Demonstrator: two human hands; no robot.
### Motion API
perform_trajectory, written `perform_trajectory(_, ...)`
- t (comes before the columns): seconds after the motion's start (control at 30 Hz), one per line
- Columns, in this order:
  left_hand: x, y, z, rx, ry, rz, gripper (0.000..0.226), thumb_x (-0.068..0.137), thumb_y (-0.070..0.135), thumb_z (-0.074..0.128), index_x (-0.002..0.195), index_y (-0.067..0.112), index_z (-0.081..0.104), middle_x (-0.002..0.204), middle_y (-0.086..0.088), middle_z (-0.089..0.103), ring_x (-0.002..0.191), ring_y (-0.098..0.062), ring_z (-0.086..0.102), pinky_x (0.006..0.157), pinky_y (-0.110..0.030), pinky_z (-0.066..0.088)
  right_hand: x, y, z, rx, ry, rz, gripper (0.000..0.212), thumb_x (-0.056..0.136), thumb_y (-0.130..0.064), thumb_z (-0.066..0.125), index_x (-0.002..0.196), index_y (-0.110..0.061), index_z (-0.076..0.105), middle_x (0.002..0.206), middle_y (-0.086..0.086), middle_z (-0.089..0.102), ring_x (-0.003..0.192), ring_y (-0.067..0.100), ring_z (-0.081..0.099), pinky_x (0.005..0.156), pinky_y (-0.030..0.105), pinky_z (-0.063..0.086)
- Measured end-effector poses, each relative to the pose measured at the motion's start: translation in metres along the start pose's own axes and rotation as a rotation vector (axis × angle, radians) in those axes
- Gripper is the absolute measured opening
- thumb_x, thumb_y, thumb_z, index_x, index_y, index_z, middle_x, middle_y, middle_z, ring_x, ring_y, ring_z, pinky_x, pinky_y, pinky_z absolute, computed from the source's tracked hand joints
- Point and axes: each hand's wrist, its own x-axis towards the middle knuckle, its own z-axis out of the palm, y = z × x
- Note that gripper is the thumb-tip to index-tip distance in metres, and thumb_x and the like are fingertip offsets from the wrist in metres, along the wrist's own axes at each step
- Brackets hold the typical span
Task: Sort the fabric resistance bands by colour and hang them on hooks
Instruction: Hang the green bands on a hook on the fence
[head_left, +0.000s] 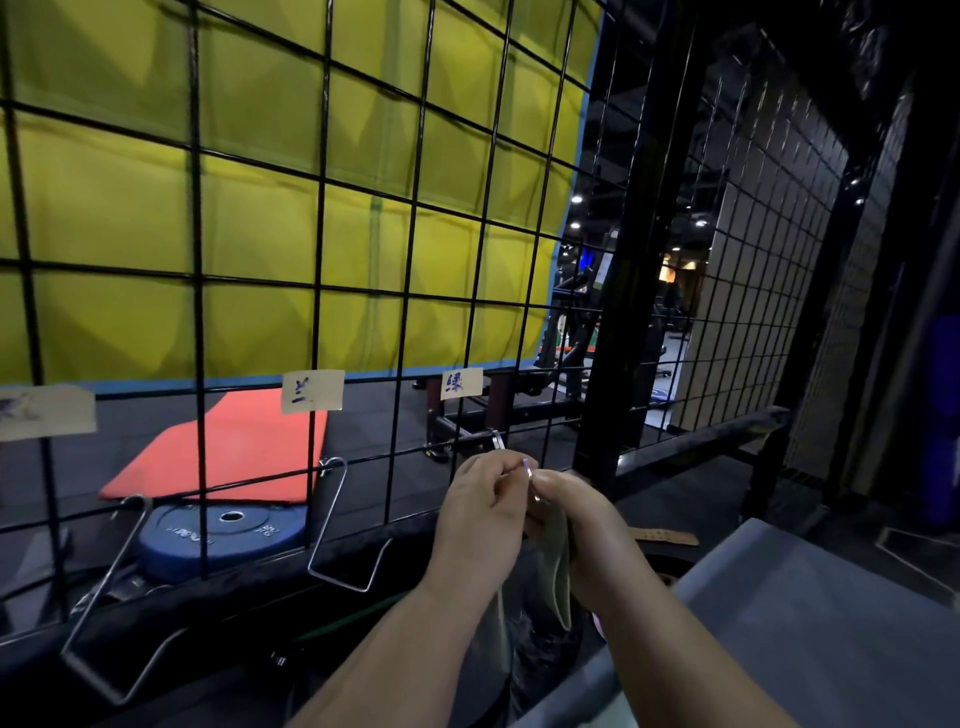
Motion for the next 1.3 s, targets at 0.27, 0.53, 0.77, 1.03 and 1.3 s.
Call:
perform_trajectory(0.27, -0.011, 0.003, 0.002, -0.196, -0.032, -0.081, 0.018, 0.097, 0.016, 0.052, 0.093, 0.028, 0.065, 0.093, 0.005, 0.067, 0.080, -0.001, 0.065, 0.063, -0.010, 0.048, -0.005, 0.004, 0.006, 0.102, 0.108, 0.016, 0.028, 0.083, -0.019, 0.060, 0.099, 0.001, 0.072, 0.097, 0.018, 0.071, 0.090, 0.026, 0.068, 0.080, 0.036, 0.052)
perform_trajectory(0.53, -0.017, -0.005, 0.008, -0.187, 0.005, -0.101, 0.017, 0.096, 0.021, 0.054, 0.097, 0.025, 0.071, 0.087, 0.015, 0.067, 0.082, 0.004, 0.062, 0.070, -0.013, 0.048, -0.025, 0.002, 0.010, 0.008, 0.186, 0.020, 0.030, 0.099, -0.014, 0.051, 0.115, 0.009, 0.060, 0.107, 0.027, 0.068, 0.096, 0.032, 0.067, 0.087, 0.043, 0.052)
perform_trajectory(0.77, -0.017, -0.006, 0.011, -0.191, 0.036, -0.119, 0.016, 0.096, 0.025, 0.056, 0.099, 0.025, 0.071, 0.094, 0.011, 0.067, 0.090, -0.006, 0.065, 0.077, -0.022, 0.054, -0.028, 0.003, 0.015, 0.003, 0.254, -0.004, 0.020, 0.094, -0.021, 0.061, 0.102, -0.006, 0.051, 0.094, 0.018, 0.069, 0.083, 0.023, 0.069, 0.066, 0.030, 0.054)
perform_trajectory(1.03, -0.017, -0.005, 0.013, -0.306, 0.013, -0.226, 0.014, 0.094, 0.024, 0.058, 0.097, 0.028, 0.071, 0.096, 0.006, 0.070, 0.091, -0.013, 0.068, 0.082, -0.034, 0.058, -0.024, 0.000, 0.014, -0.070, 0.254, 0.027, 0.028, 0.096, -0.034, 0.059, 0.106, -0.009, 0.052, 0.101, 0.016, 0.069, 0.087, 0.023, 0.070, 0.070, 0.035, 0.056)
perform_trajectory(1.3, -0.017, -0.002, 0.010, -0.320, 0.039, -0.225, 0.016, 0.094, 0.025, 0.058, 0.086, 0.027, 0.071, 0.088, 0.011, 0.064, 0.089, -0.013, 0.063, 0.085, -0.032, 0.051, -0.023, -0.007, 0.013, -0.244, 0.296, 0.036, 0.040, 0.091, -0.053, 0.058, 0.109, -0.018, 0.059, 0.108, 0.012, 0.070, 0.096, 0.026, 0.071, 0.088, 0.049, 0.057)
